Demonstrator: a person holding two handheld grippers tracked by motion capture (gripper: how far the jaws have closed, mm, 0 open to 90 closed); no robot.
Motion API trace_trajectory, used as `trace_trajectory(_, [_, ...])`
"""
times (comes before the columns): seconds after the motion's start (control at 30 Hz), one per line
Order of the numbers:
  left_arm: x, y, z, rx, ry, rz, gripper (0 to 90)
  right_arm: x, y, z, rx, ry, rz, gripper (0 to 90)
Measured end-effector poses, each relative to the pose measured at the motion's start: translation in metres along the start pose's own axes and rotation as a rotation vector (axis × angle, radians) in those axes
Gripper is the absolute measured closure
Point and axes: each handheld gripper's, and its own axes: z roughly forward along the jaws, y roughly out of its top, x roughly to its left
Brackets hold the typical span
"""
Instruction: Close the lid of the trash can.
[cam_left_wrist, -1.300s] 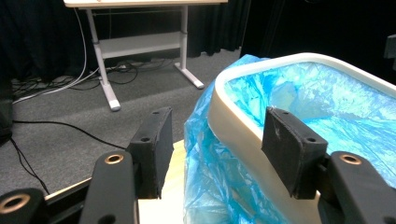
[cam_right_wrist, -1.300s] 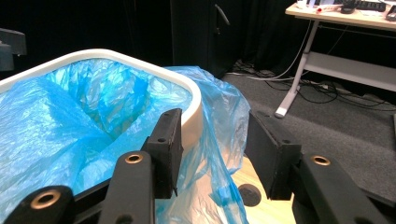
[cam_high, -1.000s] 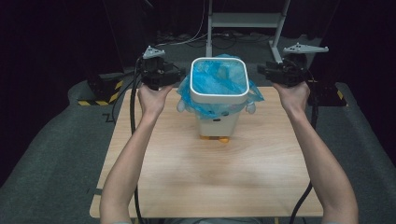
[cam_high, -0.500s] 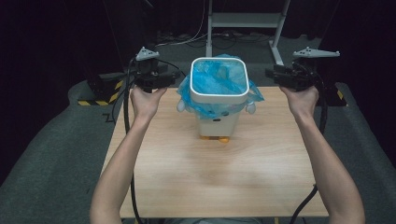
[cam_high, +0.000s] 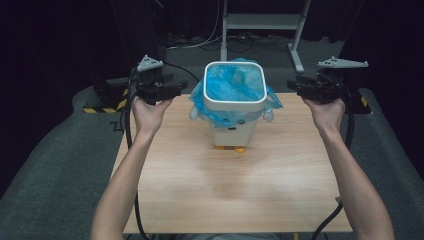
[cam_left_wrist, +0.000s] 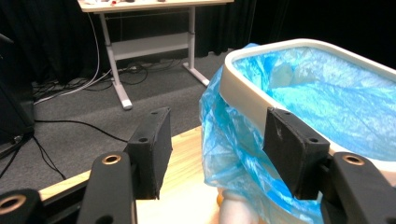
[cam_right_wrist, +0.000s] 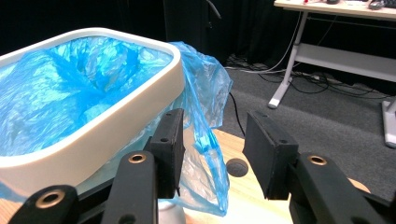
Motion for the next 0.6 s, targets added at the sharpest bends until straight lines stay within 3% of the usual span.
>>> trace_trajectory(0.27, [-0.003,-0.007,0.0,0.01,-0.023,0.002,41.3,-0.002,-0.011,-0.004,0.017,0.005,0.003,57.5])
trace_trajectory(0.6, [-0.005,-0.015,0.0,0.026,-0.016,0.009,41.7,-0.003,-0.021,-0.012,0.009,0.011,0.006,57.5])
